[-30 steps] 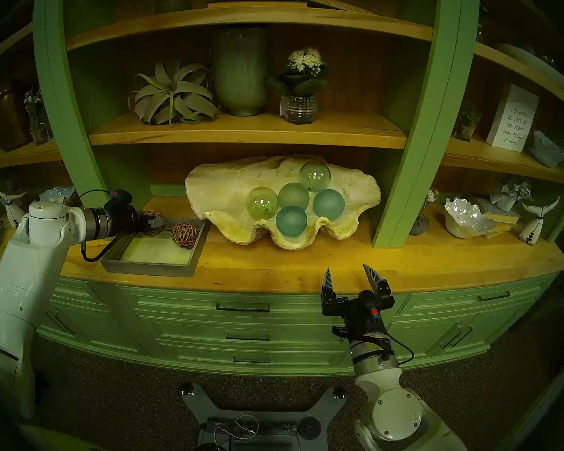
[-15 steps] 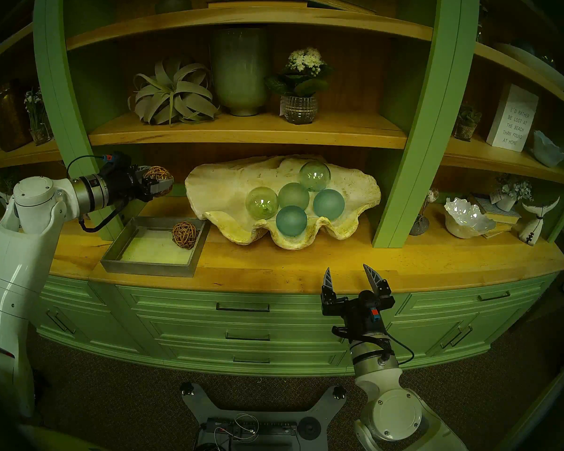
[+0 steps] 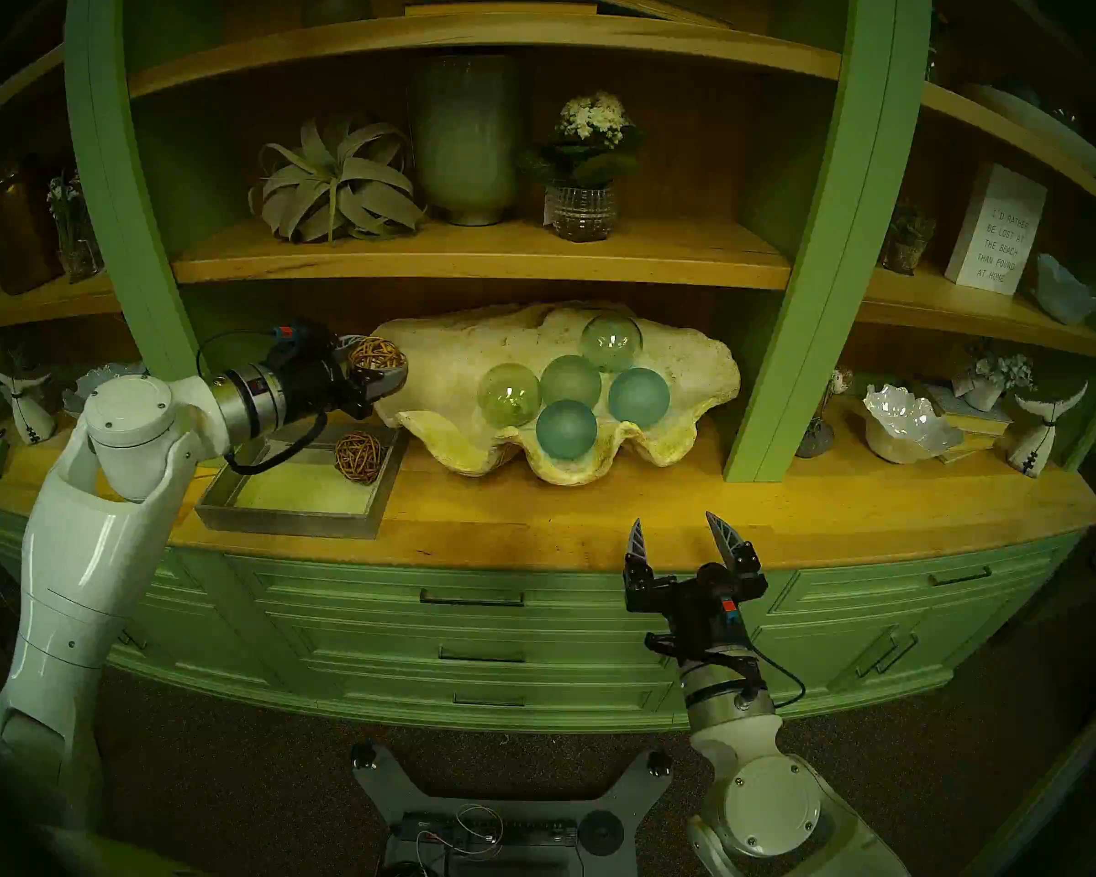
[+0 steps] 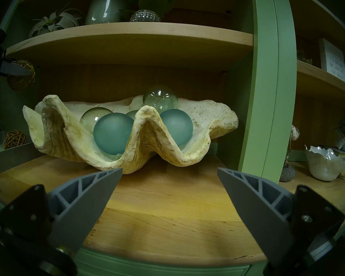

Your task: Put wooden balls into bowl

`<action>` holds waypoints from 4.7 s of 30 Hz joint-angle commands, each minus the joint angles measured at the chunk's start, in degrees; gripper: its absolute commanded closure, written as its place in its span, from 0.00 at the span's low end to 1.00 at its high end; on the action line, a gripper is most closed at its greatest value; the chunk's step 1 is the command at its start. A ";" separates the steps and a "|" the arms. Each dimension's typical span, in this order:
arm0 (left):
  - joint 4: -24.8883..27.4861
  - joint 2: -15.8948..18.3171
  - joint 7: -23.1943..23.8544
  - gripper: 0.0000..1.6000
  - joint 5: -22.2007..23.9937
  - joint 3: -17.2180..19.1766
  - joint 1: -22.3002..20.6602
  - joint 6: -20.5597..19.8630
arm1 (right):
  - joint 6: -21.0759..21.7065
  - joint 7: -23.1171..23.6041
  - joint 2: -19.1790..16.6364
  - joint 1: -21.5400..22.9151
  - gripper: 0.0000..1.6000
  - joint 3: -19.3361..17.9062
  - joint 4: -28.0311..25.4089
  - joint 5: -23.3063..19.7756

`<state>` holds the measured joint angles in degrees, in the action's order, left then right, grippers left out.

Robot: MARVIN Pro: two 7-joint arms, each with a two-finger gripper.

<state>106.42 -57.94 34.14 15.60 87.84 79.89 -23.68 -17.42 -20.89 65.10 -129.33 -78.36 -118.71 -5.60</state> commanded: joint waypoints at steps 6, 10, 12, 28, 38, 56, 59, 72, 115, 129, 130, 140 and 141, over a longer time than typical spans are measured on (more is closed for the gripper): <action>0.66 -6.65 -3.72 1.00 -2.97 -8.94 -7.01 -0.07 | -0.44 0.03 0.05 0.50 0.00 -0.06 -2.09 -0.01; -0.64 -8.02 -4.78 1.00 -4.41 -11.79 -8.60 -0.56 | -0.42 0.02 0.03 0.48 0.00 -0.06 -2.13 -0.02; -1.18 -8.61 -5.11 1.00 -4.92 -12.61 -9.08 -0.82 | -0.41 0.01 0.02 0.47 0.00 -0.06 -2.15 -0.03; -3.96 -8.26 -4.67 0.53 -4.72 -12.83 -9.80 -2.53 | -0.35 -0.03 -0.06 0.41 0.00 -0.06 -2.27 -0.10; -3.82 -7.43 -3.30 0.00 -4.90 -13.07 -9.47 -3.28 | -0.33 -0.06 -0.10 0.41 0.00 -0.04 -2.29 -0.12; 3.30 -4.86 -5.56 0.00 -2.49 -3.94 -4.92 -2.85 | -0.42 -0.12 -0.11 0.53 0.00 0.02 -2.08 -0.07; 5.69 -3.39 -5.14 0.00 -0.74 -0.34 -1.56 -3.78 | -0.43 -0.13 -0.12 0.54 0.00 0.03 -2.07 -0.07; 8.95 1.82 -4.48 0.00 3.09 9.90 9.31 -7.04 | -0.46 -0.16 -0.13 0.61 0.00 0.06 -1.91 -0.04; -5.87 1.28 4.78 0.00 4.61 13.44 12.47 2.72 | -0.43 -0.27 -0.27 0.55 0.00 0.10 -2.11 -0.12; -9.34 0.91 4.21 0.00 2.62 11.65 9.66 5.77 | -0.38 -0.30 -0.32 0.48 0.00 0.10 -2.25 -0.18; -10.22 0.88 4.08 0.00 2.20 10.93 8.83 6.21 | -0.38 -0.30 -0.33 0.48 0.00 0.10 -2.25 -0.18; -14.64 0.80 3.80 0.00 1.33 7.77 4.41 7.02 | -0.41 -0.33 -0.33 0.52 0.00 0.12 -2.18 -0.16; -15.18 0.78 3.65 0.00 1.20 7.48 3.88 7.05 | -0.41 -0.33 -0.34 0.53 0.00 0.13 -2.17 -0.16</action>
<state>91.56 -57.10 38.01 17.02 95.63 89.37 -18.10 -17.42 -21.29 64.67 -129.34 -78.22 -118.95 -5.76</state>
